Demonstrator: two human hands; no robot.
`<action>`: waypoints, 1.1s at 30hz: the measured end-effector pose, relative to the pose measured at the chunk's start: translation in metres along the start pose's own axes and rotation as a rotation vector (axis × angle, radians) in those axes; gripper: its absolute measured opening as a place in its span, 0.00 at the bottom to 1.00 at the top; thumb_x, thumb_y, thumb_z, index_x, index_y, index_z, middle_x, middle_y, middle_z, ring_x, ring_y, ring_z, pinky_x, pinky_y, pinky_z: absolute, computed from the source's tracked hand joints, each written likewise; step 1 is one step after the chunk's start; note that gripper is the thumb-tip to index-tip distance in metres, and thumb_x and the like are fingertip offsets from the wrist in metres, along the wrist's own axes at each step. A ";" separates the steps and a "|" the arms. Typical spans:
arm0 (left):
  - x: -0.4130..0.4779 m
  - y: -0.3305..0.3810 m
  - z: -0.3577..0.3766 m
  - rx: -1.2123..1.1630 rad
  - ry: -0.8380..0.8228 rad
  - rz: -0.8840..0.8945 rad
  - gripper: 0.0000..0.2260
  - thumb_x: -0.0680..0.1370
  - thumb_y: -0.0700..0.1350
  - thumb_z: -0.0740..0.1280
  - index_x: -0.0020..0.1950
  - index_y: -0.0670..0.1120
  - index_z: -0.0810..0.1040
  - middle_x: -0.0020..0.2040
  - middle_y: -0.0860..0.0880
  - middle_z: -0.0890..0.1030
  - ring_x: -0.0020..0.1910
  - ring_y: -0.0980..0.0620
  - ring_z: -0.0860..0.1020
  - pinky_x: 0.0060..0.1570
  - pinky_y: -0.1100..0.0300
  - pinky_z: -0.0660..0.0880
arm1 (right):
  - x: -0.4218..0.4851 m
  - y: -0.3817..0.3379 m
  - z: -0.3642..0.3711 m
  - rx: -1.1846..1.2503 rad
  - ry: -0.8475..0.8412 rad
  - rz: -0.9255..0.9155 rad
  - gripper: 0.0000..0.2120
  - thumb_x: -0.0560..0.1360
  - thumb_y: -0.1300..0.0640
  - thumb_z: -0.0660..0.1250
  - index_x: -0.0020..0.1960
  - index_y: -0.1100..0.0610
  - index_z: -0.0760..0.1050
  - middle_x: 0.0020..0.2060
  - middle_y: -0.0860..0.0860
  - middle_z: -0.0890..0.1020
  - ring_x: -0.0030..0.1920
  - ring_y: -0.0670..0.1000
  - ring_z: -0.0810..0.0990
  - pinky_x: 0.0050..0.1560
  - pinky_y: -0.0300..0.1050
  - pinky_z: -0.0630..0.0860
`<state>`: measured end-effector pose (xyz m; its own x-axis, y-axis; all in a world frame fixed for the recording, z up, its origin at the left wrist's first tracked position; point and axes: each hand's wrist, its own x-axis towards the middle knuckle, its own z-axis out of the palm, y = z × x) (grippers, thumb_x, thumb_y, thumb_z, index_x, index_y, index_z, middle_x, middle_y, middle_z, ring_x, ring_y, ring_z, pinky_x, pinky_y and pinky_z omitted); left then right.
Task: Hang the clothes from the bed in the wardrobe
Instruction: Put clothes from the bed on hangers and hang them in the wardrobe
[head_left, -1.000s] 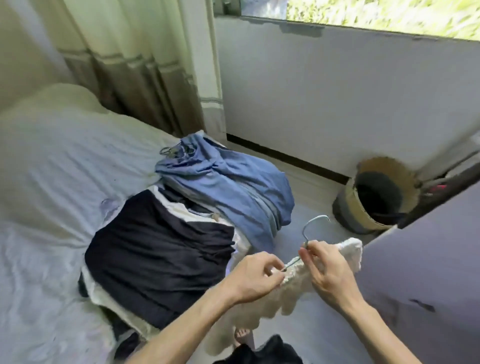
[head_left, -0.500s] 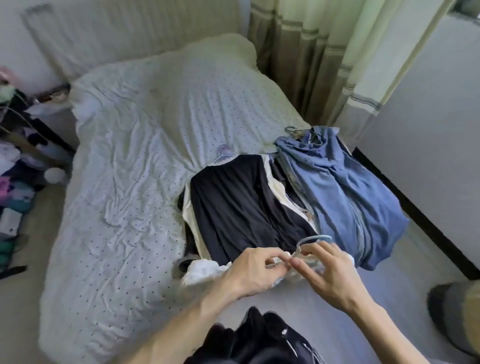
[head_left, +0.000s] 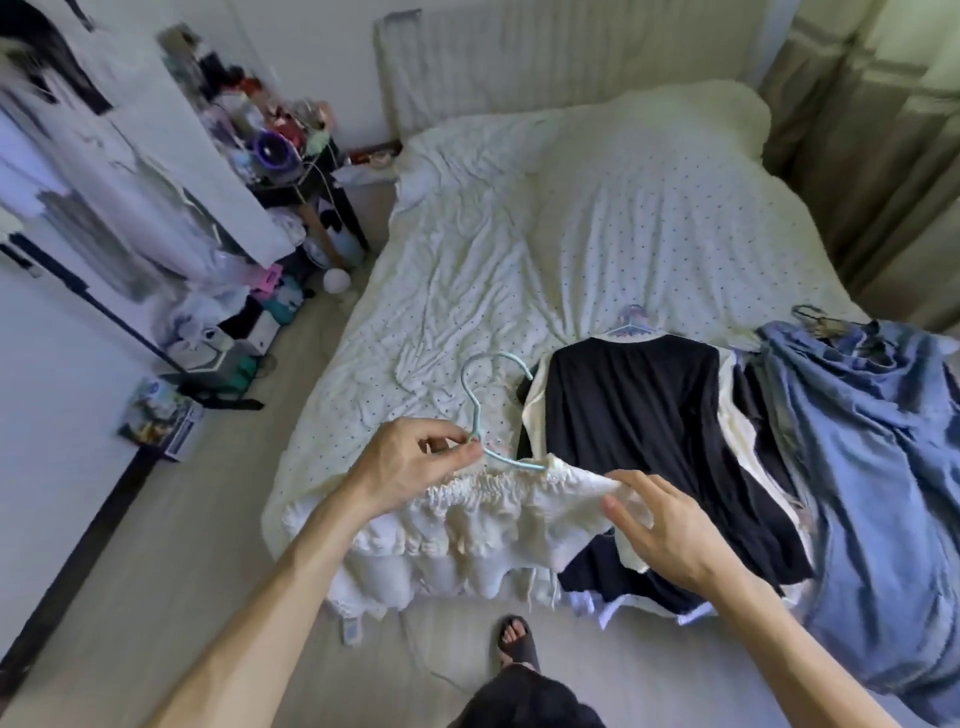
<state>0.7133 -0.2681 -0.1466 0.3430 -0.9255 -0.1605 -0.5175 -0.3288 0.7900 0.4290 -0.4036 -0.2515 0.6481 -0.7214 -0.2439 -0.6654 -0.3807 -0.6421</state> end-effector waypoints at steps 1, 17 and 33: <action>0.001 -0.007 -0.015 -0.011 0.031 -0.013 0.08 0.74 0.55 0.74 0.43 0.51 0.86 0.28 0.58 0.78 0.28 0.61 0.71 0.32 0.66 0.64 | 0.009 -0.009 0.006 0.025 -0.029 -0.010 0.20 0.77 0.33 0.56 0.67 0.38 0.69 0.59 0.43 0.78 0.55 0.47 0.78 0.57 0.47 0.76; 0.221 -0.223 -0.183 0.000 -0.056 -0.241 0.18 0.66 0.70 0.72 0.43 0.58 0.86 0.36 0.53 0.84 0.37 0.54 0.83 0.48 0.49 0.79 | 0.276 -0.131 0.160 0.274 -0.242 0.270 0.13 0.82 0.44 0.58 0.63 0.48 0.71 0.48 0.50 0.83 0.47 0.53 0.83 0.49 0.51 0.78; 0.494 -0.452 -0.118 0.200 -0.046 -0.504 0.12 0.80 0.58 0.63 0.51 0.52 0.79 0.47 0.51 0.82 0.48 0.48 0.80 0.44 0.56 0.71 | 0.482 -0.075 0.236 -0.057 -0.275 0.418 0.28 0.82 0.49 0.60 0.80 0.44 0.55 0.75 0.51 0.68 0.74 0.54 0.67 0.69 0.49 0.67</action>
<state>1.2096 -0.5546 -0.5131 0.5548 -0.6497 -0.5197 -0.4381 -0.7592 0.4814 0.8786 -0.5862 -0.4918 0.3905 -0.6426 -0.6592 -0.9031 -0.1285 -0.4097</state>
